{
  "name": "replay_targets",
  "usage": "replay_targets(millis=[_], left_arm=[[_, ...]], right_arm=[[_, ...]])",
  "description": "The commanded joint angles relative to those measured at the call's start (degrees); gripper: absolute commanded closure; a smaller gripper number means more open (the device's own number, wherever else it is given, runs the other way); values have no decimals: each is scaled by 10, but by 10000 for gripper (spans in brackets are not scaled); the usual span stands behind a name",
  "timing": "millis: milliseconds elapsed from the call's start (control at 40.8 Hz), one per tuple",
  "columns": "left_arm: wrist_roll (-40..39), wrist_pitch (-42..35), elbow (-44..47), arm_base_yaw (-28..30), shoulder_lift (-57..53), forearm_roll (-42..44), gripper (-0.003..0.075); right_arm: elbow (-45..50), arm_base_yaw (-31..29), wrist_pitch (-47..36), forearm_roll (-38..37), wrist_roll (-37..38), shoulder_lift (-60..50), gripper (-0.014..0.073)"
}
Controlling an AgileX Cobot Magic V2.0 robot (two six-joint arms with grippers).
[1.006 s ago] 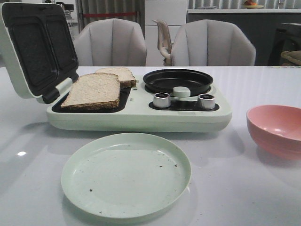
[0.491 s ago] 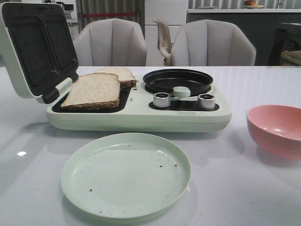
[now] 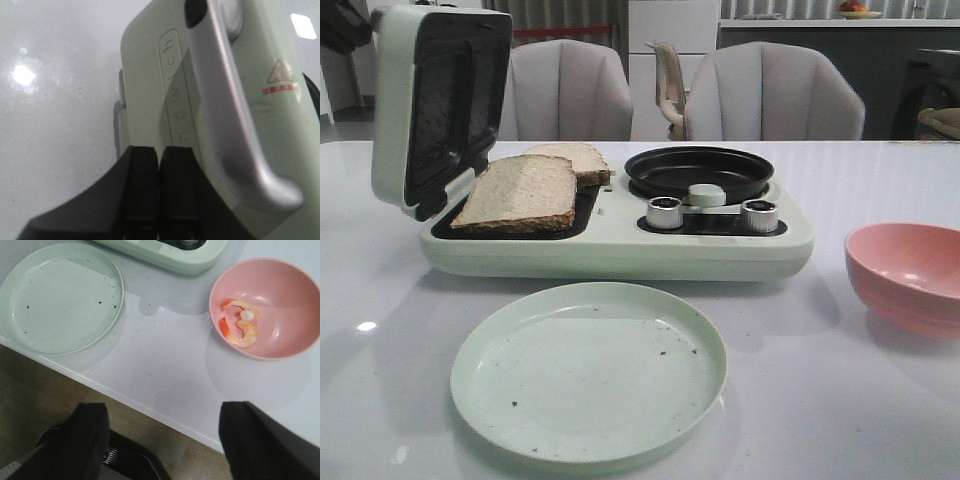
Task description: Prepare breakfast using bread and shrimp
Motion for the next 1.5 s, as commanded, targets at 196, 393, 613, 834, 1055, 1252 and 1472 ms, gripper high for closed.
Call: replay_targets(millis=[196,393,613,834,1055,1252,1472], left_arm=[[74,-18,62,-40,-94,-34,610],[110,-59,160,-100,-179,-23,610],[111,-86,258,-184,-305,51,610],[-6,-90,338,-227,-450,185,610],[-135,-73,401,-227,-576,303,610],[-135,-32,424,-231,-638,328,610],[-198,-33,425,-277,-649,368,610]], right_arm=[[-16,0,-33,-3,0,-3,25],[-16,0,-33,-3,0,-3,25],[-16,0,-33,-3,0,-3,25],[-16,0,-33,-3,0,-3,25],[-16,0,-39,-2,0,-3,25],[-16,0,-63,6,0,-2,25],[-16,-4,-69,-12,1,8,25]])
